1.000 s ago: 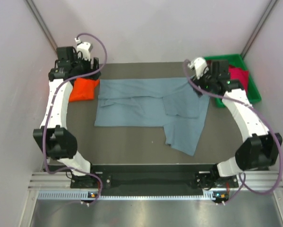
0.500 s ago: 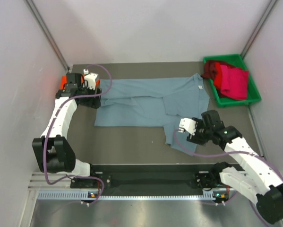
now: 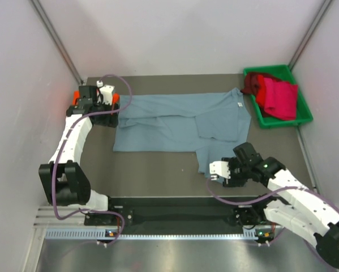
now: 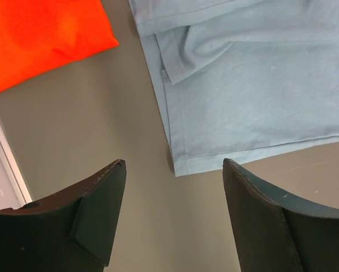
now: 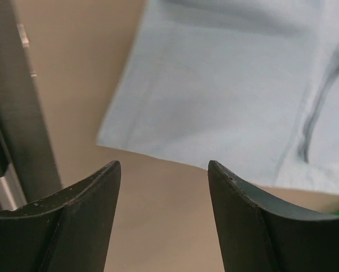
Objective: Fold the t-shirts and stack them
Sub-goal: Fold the tshirt
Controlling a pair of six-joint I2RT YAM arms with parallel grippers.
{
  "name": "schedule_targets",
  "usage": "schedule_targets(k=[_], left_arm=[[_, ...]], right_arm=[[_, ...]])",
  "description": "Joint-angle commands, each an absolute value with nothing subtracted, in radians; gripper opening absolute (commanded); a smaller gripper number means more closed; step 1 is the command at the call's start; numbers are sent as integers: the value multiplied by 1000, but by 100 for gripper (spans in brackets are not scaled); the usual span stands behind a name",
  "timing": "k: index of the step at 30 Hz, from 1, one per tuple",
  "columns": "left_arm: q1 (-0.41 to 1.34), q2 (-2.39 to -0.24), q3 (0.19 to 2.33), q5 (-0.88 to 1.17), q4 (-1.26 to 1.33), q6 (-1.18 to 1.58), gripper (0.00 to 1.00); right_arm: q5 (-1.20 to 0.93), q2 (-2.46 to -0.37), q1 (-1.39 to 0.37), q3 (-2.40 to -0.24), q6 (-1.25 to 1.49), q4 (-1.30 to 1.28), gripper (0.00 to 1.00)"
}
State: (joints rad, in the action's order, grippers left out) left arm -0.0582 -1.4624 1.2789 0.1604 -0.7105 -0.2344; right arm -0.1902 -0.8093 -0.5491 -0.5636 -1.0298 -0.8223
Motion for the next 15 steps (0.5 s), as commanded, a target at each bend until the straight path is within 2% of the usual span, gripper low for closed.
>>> schedule_targets(k=[1, 6, 15], left_arm=[[-64, -1445, 1330, 140, -690, -221, 74], [-66, -1457, 1341, 147, -703, -209, 74], [-67, -1476, 1351, 150, -695, -178, 74]], right_arm=[[-229, -876, -603, -552, -1061, -835, 63], [-225, -945, -623, -564, -1061, -779, 61], [-229, -988, -666, -584, -1075, -853, 61]])
